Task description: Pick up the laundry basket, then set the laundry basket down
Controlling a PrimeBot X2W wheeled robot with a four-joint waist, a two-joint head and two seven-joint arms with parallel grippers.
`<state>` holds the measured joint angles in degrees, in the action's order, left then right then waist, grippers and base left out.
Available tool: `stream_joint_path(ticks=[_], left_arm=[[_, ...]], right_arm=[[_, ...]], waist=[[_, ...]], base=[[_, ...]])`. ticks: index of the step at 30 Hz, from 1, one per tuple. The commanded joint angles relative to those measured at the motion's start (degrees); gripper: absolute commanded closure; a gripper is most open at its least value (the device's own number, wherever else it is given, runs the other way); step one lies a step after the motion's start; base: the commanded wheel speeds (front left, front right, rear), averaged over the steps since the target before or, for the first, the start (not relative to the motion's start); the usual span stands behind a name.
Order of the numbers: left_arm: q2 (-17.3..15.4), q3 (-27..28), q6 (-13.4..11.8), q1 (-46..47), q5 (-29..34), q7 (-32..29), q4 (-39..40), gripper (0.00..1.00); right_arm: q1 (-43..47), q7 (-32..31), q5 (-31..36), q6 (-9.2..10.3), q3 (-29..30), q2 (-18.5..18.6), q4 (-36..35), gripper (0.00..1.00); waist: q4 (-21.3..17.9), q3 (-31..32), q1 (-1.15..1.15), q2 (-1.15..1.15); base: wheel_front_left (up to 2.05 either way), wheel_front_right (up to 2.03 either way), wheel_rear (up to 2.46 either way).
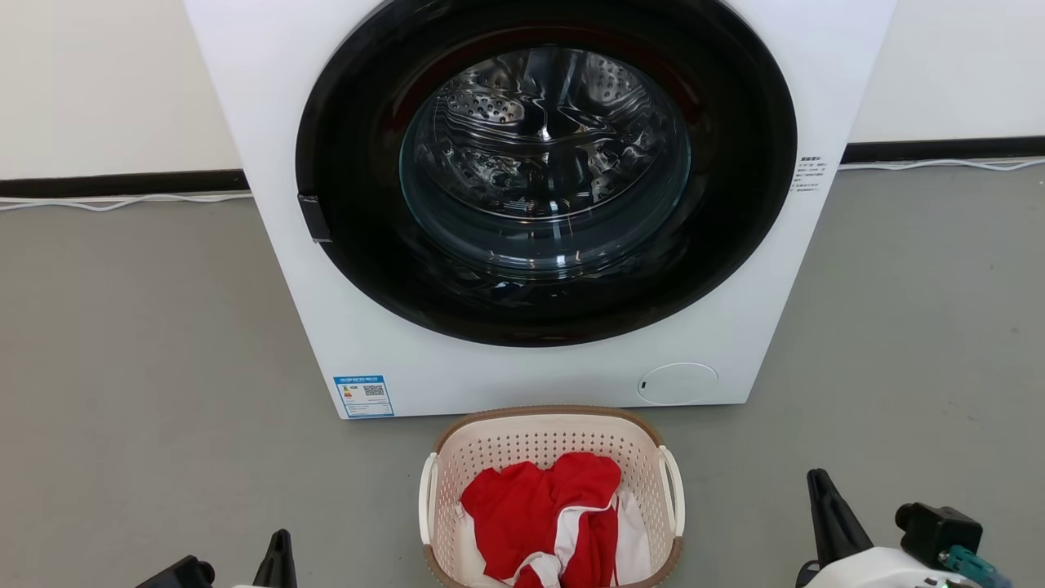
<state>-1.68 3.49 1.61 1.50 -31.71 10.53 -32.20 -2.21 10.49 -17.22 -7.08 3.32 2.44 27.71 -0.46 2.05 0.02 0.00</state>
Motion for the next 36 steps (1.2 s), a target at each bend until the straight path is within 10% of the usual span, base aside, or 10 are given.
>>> stream_joint_path(ticks=[1, 36], left_arm=[[-0.45, 0.56, 0.6, 2.14, -1.51, -0.26, 1.95, 1.0], [-0.71, 1.4, 2.4, 3.01, -21.64, -5.98, 7.48, 1.0]], right_arm=[[-1.95, -0.59, -2.05, -0.08, -0.02, 0.21, -2.16, 1.0], [-2.63, -6.17, -26.95, -0.19, 1.07, 0.29, -6.11, 1.0]], waist=[[0.01, -0.03, -0.01, 0.0], [0.16, -0.78, -0.01, 0.0]], base=[[0.0, 0.0, 0.0], [0.0, 0.0, 0.0]])
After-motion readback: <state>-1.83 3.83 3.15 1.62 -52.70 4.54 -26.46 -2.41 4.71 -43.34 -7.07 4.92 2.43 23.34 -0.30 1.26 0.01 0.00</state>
